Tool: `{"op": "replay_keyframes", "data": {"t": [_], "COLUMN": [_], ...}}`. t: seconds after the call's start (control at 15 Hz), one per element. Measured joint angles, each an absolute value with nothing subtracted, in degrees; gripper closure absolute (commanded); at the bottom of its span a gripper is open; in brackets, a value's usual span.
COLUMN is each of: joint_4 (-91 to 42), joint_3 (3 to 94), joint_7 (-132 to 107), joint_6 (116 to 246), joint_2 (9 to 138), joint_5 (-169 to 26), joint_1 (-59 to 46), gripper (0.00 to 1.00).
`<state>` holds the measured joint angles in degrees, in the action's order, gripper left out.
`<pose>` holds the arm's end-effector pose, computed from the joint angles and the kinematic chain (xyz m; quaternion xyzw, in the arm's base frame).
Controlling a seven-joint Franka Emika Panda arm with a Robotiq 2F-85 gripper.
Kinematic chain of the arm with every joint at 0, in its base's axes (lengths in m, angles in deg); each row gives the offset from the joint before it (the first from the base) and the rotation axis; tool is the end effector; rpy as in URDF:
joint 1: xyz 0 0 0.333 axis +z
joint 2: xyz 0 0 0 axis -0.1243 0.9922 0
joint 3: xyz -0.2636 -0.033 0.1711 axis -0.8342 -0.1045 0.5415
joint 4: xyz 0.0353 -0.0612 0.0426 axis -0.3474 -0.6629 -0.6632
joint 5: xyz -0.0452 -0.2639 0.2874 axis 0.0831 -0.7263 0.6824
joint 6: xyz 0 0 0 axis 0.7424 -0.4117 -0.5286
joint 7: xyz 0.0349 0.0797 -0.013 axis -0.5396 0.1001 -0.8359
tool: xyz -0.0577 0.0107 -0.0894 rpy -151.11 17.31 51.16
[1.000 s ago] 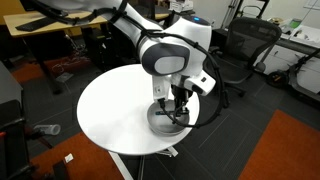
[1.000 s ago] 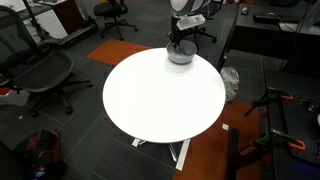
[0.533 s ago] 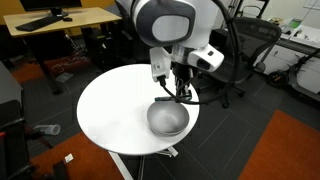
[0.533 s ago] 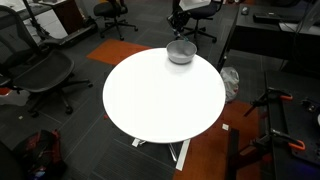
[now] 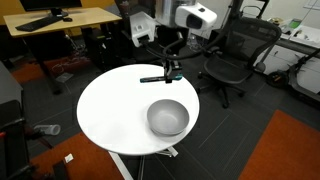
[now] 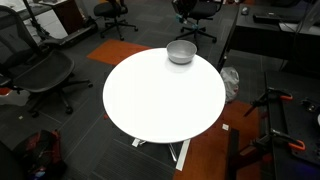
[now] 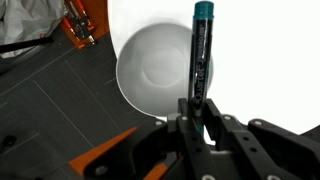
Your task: Take the blue pen out of the grey bowl
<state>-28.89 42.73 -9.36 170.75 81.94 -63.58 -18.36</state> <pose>0.6328 -0.2217 0.3556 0.9652 -0.2600 0.0269 0.0002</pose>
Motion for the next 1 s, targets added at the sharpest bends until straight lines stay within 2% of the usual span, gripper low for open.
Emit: {"op": "replay_keyframes", "data": {"t": [0.53,1.0], "joint_4": [-39.8,-45.4], "joint_3": [44.2,48.4], "joint_7": [-12.2,-18.2], "joint_6": [170.8,171.8], "joint_2": [68.8,66.0], "joint_5": [-68.2,-68.1], "joint_1": [-14.4,-11.6], "gripper": [0.95,0.95]}}
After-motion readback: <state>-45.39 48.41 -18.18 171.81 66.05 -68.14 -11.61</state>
